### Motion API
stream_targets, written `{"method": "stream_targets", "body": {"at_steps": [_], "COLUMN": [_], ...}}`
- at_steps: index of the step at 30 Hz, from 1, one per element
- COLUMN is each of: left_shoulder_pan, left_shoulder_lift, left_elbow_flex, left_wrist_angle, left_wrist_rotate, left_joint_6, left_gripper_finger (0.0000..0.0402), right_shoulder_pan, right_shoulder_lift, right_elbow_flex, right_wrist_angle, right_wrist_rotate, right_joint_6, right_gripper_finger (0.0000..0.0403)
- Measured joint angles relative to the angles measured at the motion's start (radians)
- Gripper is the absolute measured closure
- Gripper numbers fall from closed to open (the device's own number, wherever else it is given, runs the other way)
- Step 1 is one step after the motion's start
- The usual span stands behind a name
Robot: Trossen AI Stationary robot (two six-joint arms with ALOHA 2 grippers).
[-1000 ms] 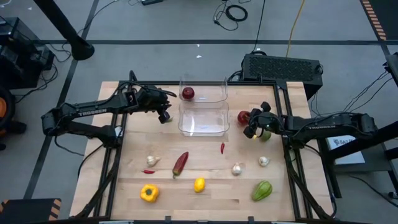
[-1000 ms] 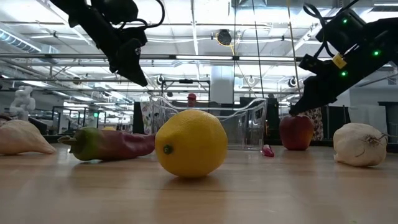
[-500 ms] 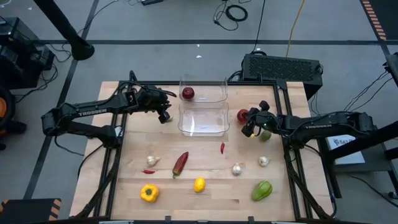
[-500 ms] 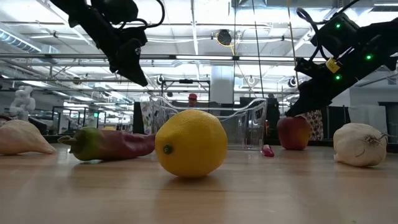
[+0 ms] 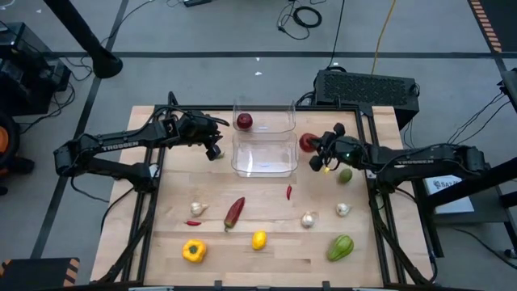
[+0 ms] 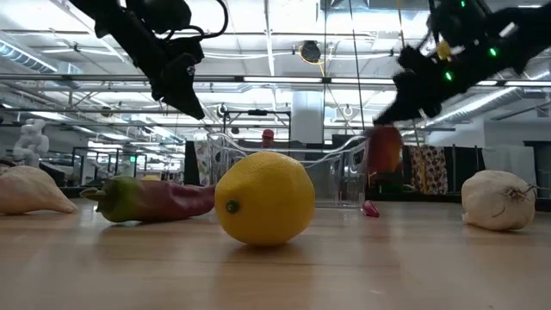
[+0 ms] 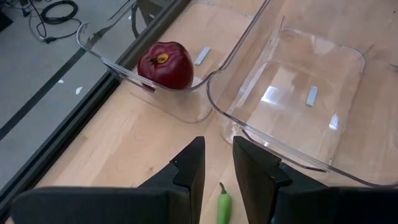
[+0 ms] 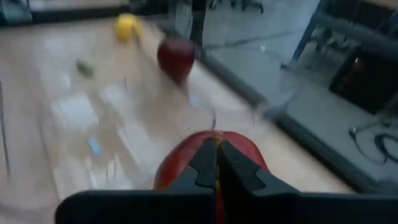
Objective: Sort produce into baskets
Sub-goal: Put the red apple into the top transparent bin
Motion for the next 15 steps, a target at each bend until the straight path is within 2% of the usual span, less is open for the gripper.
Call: {"method": "stream_targets", "body": {"at_steps": [9, 15], "left_shoulder_pan": [0.0, -0.009], "left_shoulder_lift": [0.0, 0.0], "left_elbow_flex": [0.0, 0.0], "left_wrist_angle": [0.007, 0.038], "left_wrist_rotate": [0.011, 0.027], "left_joint_6": [-0.014, -0.027], "left_gripper_finger": [0.0311, 0.0311], "right_shoulder_pan": [-0.078, -0.163], "right_shoulder_lift": [0.002, 0.073], "right_elbow_flex": [0.19, 0.226], "right_wrist_angle": [0.023, 0.2], "right_wrist_rotate": [0.004, -0.054], "right_joint_6": [-0.149, -0.204], "right_gripper_finger": [0.0403, 0.0403]}}
